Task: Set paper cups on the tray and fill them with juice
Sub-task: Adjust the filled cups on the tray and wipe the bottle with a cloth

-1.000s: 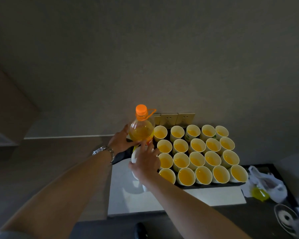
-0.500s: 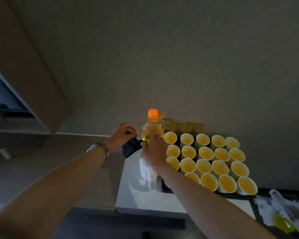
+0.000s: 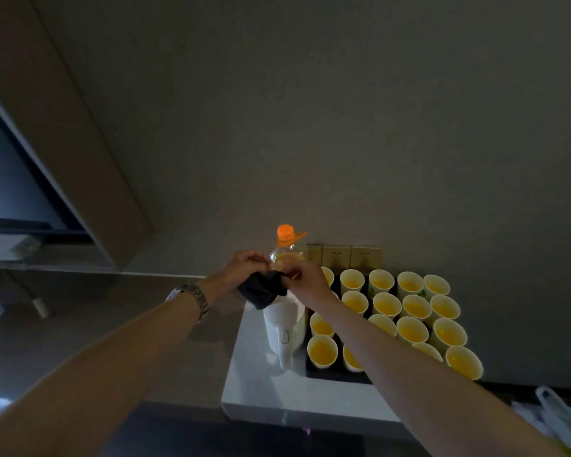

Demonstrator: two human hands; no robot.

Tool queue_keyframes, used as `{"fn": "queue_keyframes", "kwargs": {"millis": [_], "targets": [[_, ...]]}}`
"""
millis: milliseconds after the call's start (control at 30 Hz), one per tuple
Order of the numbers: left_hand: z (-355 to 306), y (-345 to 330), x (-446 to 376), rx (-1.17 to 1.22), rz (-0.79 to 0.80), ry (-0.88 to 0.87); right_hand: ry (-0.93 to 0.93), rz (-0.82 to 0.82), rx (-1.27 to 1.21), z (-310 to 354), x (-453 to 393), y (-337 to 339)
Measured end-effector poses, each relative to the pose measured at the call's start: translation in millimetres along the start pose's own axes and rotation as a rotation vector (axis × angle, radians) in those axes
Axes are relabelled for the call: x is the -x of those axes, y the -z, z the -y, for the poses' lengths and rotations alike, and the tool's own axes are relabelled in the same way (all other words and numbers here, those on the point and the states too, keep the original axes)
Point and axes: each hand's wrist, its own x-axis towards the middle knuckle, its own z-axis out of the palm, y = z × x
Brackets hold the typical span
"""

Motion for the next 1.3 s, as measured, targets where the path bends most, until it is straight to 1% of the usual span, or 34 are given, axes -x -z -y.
{"fn": "queue_keyframes", "kwargs": {"millis": [100, 200, 333, 500, 633, 733, 867, 967, 1167, 1233, 1300], "targets": [[-7.8, -2.6, 7.3, 0.025, 0.117, 0.026, -0.017, 0.024, -0.092, 7.4, -0.5, 14.3], [-13.8, -10.0, 12.6, -0.037, 0.147, -0.013, -0.062, 0.034, -0.159, 13.4, 2.7, 27.6], [-25.3, -17.3, 16.1, -0.048, 0.063, -0.073, -0.176, 0.030, -0.316, 12.0, 11.6, 43.7], [-42.7, -29.6, 20.6, -0.075, -0.037, -0.207, -0.234, -0.021, -0.503, 15.6, 20.9, 64.7], [-49.8, -40.3, 23.3, -0.057, -0.074, -0.246, -0.278, -0.057, -0.672, 21.0, 32.1, 70.1], [-48.6, -48.3, 25.2, -0.032, -0.098, -0.251, -0.247, -0.089, -0.599, 19.7, 42.6, 70.5], [-46.8, -63.5, 32.2, 0.168, -0.077, -0.162, -0.183, -0.167, -0.478, 20.4, 51.9, 69.6], [-51.3, -74.8, 41.2, 0.248, -0.040, -0.109, -0.176, -0.166, -0.473, 21.6, 58.8, 71.4], [-48.4, -97.5, 62.5, 0.347, -0.058, -0.060, -0.097, -0.202, -0.314, 12.6, 74.4, 66.5], [-47.0, -101.2, 69.6, 0.412, -0.039, -0.044, -0.100, -0.222, -0.323, 8.6, 76.8, 66.4], [-41.6, -101.9, 73.5, 0.461, -0.015, -0.023, -0.178, -0.232, -0.471, 3.6, 79.2, 68.4]]}}
